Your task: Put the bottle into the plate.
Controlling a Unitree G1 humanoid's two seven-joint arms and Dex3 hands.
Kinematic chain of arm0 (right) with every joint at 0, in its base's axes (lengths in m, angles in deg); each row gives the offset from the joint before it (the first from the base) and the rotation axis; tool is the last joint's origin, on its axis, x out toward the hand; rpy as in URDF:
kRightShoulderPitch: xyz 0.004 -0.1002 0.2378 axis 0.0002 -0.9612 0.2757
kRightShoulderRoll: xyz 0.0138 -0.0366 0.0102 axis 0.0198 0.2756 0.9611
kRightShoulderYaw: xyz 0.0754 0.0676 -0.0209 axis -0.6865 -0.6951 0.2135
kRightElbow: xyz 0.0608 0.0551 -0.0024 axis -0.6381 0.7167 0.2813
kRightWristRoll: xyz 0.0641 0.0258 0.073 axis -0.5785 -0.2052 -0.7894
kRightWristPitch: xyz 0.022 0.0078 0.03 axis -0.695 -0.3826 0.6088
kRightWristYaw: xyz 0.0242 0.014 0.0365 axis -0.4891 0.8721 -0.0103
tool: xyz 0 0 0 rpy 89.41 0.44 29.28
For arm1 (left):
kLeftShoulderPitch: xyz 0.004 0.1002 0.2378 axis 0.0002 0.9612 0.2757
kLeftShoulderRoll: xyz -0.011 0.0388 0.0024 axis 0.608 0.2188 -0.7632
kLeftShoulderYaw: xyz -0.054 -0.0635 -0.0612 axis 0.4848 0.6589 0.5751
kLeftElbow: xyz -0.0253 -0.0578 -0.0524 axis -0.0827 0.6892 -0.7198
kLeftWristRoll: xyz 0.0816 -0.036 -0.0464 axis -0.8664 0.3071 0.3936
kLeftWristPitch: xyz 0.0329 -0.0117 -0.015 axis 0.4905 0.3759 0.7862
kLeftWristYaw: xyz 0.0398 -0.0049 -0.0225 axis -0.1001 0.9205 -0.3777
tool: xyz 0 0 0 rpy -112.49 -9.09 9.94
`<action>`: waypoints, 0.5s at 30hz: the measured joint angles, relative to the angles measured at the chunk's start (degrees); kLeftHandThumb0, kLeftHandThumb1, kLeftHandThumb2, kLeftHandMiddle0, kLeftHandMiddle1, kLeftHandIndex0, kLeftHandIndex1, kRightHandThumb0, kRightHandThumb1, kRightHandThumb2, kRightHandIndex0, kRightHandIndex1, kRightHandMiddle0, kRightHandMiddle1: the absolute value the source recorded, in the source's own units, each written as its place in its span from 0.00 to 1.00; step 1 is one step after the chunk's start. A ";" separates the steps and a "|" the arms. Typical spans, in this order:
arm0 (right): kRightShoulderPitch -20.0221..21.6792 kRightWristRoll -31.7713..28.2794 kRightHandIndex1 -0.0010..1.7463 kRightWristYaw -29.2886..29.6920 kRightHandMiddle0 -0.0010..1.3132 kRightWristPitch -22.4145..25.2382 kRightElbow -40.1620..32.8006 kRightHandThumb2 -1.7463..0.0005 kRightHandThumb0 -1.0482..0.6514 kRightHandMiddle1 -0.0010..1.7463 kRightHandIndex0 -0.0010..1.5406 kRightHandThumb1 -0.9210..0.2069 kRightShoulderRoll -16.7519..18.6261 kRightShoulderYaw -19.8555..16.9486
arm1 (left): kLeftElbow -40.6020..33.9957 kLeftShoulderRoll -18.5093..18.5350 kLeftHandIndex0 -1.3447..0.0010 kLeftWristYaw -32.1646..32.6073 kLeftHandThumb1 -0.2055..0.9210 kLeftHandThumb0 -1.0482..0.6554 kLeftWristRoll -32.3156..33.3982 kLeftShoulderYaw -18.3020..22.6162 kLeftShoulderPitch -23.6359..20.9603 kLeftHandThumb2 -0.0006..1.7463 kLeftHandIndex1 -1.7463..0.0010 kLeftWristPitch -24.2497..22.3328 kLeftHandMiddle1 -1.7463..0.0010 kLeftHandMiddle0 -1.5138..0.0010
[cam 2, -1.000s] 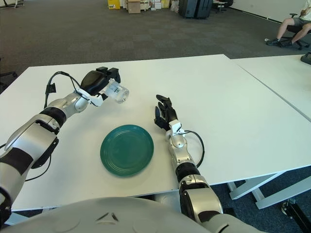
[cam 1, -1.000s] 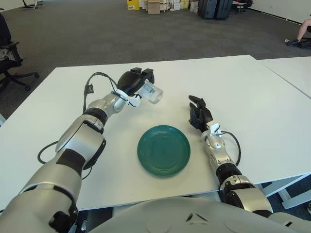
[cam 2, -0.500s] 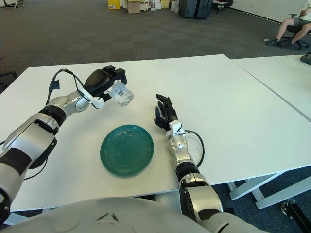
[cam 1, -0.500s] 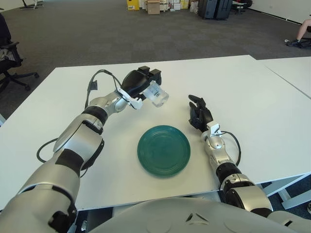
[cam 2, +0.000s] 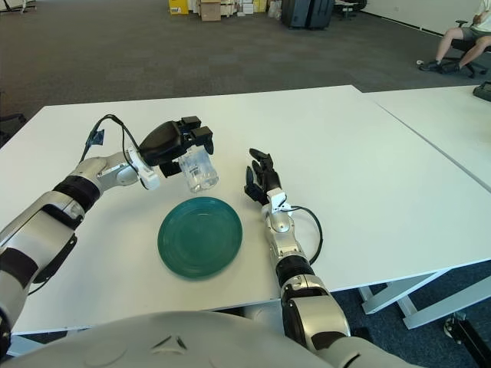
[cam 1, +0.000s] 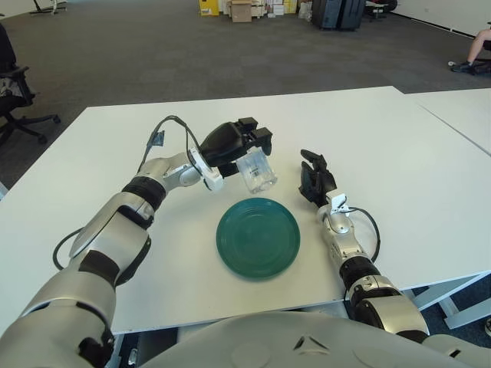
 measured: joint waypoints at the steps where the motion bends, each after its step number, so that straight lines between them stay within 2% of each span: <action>1: -0.15 -0.03 0.00 -0.16 0.00 0.04 -0.22 0.55 0.20 0.34 0.16 0.00 0.03 -0.01 | -0.60 0.33 0.59 -0.56 0.26 0.61 0.00 0.08 0.57 0.89 0.00 0.00 0.04 0.46; 8: -0.96 -0.26 0.00 -1.08 0.00 0.53 -1.59 0.55 0.21 0.33 0.17 0.00 0.21 -0.10 | -4.43 1.63 0.59 -3.55 0.26 0.61 0.28 1.29 3.82 0.89 0.00 -0.08 0.05 0.46; 15: -1.20 -0.39 0.00 -1.44 0.00 0.77 -2.27 0.55 0.22 0.33 0.17 0.00 0.30 -0.22 | -6.68 1.59 0.58 -5.51 0.26 0.61 0.41 2.04 5.02 0.89 0.00 -0.04 0.06 0.46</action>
